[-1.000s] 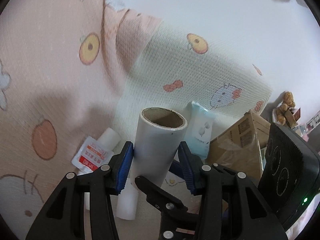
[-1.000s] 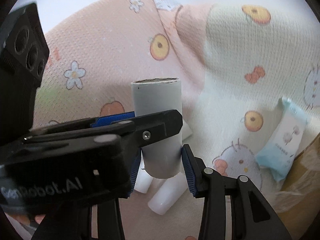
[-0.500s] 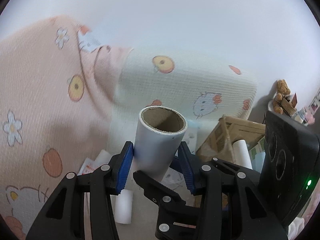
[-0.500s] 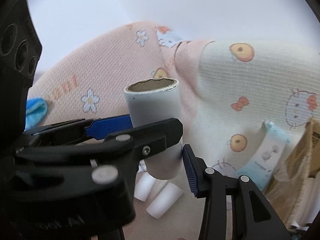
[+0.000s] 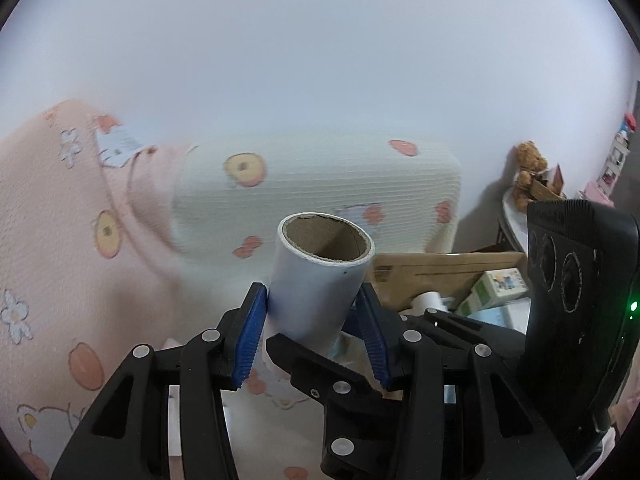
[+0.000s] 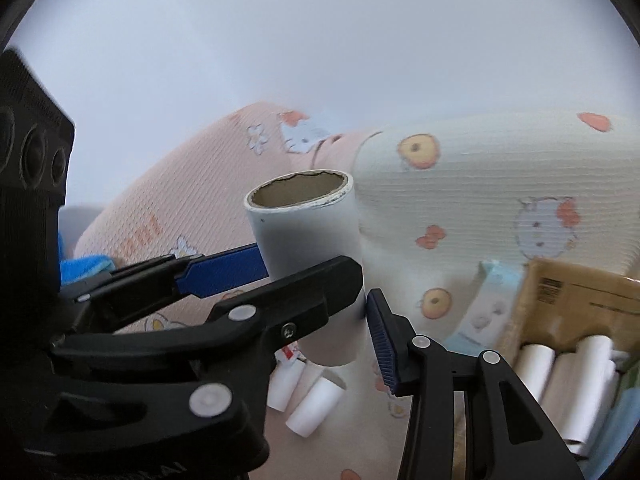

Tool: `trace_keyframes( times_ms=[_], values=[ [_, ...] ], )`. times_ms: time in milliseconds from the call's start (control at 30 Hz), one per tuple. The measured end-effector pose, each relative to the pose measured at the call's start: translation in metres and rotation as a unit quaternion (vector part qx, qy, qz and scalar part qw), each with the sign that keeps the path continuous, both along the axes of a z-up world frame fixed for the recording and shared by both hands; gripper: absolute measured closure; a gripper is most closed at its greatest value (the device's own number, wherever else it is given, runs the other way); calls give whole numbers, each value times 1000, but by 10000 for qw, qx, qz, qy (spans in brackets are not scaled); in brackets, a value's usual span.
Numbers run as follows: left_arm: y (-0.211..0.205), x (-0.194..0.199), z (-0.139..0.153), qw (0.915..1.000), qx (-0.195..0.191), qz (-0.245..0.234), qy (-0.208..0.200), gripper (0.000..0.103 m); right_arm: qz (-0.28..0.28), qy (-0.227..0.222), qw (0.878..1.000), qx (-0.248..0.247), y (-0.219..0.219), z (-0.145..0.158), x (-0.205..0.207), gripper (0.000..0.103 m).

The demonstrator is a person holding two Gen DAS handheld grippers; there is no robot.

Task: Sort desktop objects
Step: 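Lift the held tube and carry it toward the cardboard box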

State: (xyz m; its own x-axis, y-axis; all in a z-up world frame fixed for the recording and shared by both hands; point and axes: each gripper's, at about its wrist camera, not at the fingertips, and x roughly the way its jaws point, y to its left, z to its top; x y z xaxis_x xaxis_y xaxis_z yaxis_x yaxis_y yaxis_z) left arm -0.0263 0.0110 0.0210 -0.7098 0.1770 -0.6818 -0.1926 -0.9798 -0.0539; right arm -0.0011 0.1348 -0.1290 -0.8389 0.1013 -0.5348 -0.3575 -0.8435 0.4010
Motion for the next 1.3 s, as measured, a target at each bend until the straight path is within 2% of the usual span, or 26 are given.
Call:
trace_keyframes(
  times_ms=[233, 500, 733, 967, 1300],
  values=[
    [34, 1, 5, 9998, -43, -165, 134, 53, -261, -82, 9993, 257, 12, 8, 25, 61],
    [65, -5, 5, 9991, -102, -416, 75, 53, -465, -110, 9984, 293, 27, 10, 49, 61],
    [93, -13, -3, 9968, -1, -776, -162, 53, -695, -319, 9969, 210, 48, 7, 79, 61],
    [118, -15, -18, 9937, -175, -1041, -376, 53, -795, -532, 9953, 150, 59, -2, 99, 61],
    [129, -35, -52, 9850, 92, -1250, -1189, 53, -740, -1116, 9905, -323, 73, -33, 109, 61]
  ],
)
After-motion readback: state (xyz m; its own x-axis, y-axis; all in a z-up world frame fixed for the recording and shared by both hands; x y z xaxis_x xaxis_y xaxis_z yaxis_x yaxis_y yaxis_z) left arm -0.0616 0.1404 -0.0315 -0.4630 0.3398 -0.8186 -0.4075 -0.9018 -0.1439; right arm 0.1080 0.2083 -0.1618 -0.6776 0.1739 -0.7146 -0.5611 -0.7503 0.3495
